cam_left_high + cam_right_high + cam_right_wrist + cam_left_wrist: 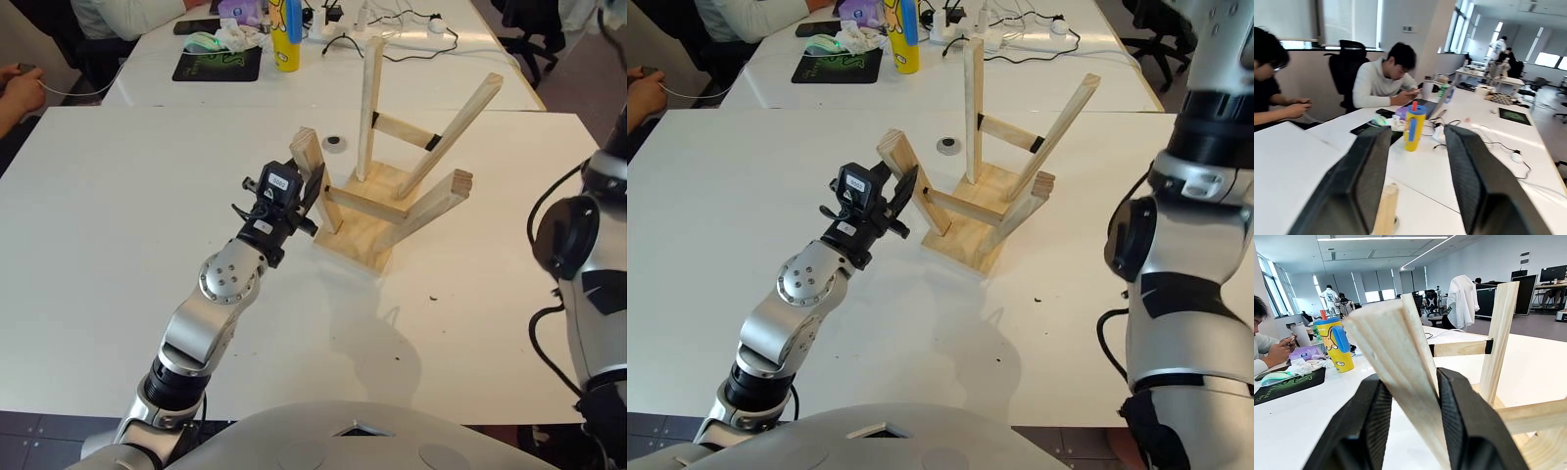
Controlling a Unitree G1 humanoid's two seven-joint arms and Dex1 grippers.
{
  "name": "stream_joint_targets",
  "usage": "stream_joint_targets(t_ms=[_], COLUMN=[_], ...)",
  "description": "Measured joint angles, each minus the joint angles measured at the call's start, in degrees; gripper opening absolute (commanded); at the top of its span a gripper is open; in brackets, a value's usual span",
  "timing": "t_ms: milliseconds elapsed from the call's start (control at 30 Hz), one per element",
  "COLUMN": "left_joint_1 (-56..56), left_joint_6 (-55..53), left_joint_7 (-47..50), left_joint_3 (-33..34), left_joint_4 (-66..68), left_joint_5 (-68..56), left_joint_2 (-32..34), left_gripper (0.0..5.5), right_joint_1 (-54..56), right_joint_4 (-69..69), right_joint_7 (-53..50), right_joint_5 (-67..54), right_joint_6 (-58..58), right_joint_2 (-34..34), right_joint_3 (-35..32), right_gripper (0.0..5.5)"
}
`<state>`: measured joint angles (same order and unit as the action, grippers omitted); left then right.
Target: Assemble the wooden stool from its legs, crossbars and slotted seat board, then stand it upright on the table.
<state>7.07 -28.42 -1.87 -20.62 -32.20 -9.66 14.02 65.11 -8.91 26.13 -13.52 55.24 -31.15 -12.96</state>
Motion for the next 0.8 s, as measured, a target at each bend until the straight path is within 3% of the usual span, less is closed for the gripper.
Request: stream_joint_targets(t_ms=[233, 467, 800], left_joint_1=[-0.6, -0.6, 0.3], left_joint_6=[2.7, 4.5, 4.9], left_joint_7=[-3.7, -3.9, -4.9], left_joint_3=[-0.3, -1.0, -1.2], left_joint_4=[-0.4, 0.1, 0.7], left_joint_5=[-1.4, -1.5, -3.4], left_joint_2=[4.6, 5.7, 6.1], left_gripper=[1.34, 1.35, 1.35], right_joint_1=[-23.1, -32.1, -39.7], right_joint_4=[14.5, 22.9, 24.6], right_joint_7=[-9.7, -13.0, -19.2], right_joint_5=[0.1, 0.3, 1.7], right_joint_6=[-0.1, -4.9, -17.6], right_joint_2=[6.7, 8.9, 13.8], right_joint_3=[-5.3, -5.5, -8.4], right_gripper=[1.99, 1.99, 1.99])
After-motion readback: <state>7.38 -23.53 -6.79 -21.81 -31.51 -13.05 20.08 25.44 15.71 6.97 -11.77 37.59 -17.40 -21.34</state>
